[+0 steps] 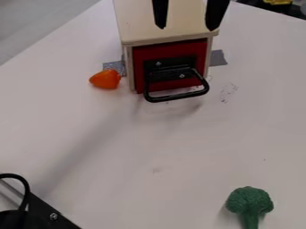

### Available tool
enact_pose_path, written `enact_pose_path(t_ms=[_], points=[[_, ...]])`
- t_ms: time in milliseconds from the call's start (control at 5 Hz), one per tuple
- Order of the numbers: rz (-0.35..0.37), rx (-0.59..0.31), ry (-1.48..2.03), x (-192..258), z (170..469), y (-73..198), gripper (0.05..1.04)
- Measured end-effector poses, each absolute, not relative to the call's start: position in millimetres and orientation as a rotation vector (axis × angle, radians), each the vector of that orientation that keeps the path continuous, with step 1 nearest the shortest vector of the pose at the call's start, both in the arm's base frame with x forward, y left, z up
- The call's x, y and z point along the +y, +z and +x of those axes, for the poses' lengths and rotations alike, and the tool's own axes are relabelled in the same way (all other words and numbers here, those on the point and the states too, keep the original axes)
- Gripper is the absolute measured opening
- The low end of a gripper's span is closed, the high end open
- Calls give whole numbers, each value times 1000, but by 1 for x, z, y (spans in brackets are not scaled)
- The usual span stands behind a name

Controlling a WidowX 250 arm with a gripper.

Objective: Opened the drawer.

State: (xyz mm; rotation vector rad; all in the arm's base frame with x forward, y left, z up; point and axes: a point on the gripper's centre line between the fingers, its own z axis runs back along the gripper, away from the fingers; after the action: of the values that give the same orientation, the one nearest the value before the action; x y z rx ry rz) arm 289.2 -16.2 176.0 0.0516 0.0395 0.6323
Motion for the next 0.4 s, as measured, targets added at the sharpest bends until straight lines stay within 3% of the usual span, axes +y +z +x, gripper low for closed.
enact_pose_path(t_ms=[400], points=[[86,56,633,-17,297,149,999]])
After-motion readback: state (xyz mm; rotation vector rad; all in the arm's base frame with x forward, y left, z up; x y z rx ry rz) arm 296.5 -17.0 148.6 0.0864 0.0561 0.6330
